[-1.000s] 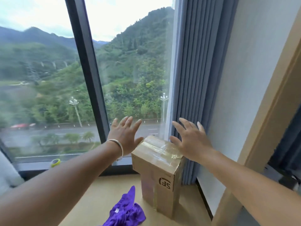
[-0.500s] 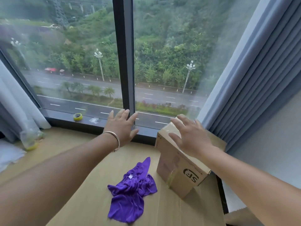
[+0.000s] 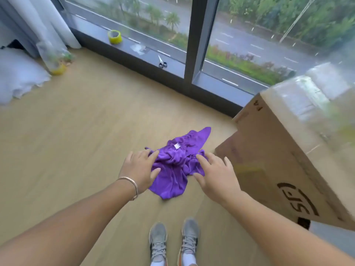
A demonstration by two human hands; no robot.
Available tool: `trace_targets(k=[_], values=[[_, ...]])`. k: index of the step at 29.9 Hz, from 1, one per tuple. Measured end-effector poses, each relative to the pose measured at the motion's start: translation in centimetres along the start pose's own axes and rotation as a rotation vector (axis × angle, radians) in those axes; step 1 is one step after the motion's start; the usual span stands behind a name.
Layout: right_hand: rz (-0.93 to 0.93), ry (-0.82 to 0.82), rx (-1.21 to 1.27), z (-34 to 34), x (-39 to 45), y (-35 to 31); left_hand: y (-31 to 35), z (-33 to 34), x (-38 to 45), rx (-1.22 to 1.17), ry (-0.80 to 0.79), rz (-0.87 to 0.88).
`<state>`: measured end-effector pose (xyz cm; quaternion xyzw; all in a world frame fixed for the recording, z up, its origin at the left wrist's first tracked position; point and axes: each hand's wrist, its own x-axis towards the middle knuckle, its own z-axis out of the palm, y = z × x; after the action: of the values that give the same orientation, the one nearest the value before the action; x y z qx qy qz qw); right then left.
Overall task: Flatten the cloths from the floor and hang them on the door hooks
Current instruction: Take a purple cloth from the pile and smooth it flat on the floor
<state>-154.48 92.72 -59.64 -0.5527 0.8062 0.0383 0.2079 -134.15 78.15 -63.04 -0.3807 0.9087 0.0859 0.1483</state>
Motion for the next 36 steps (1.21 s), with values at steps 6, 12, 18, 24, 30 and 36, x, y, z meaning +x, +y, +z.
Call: trace_targets(k=[6, 12, 18, 24, 30, 36], values=[[-0.058, -0.174, -0.022, 16.7, 4.8, 1.4, -2.8, 17.8, -1.0, -0.012, -0.193, -0.133], [-0.099, -0.285, -0.048, 30.3, 7.9, 2.0, -3.8, 32.1, 0.8, -0.058, -0.261, -0.194], [-0.151, -0.310, -0.097, 41.0, 11.6, 1.7, -5.3, 43.4, 5.8, 0.012, -0.319, -0.141], [-0.312, -0.294, -0.038, 50.8, 14.2, -0.3, -9.4, 51.8, 9.7, 0.053, -0.285, -0.008], [-0.284, -0.190, -0.025, 56.9, 16.6, -5.4, -11.1, 53.9, 11.3, -0.046, 0.049, 0.068], [-0.189, -0.231, -0.181, 52.5, 17.8, -3.8, -11.5, 49.4, 10.6, -0.017, -0.001, 0.051]])
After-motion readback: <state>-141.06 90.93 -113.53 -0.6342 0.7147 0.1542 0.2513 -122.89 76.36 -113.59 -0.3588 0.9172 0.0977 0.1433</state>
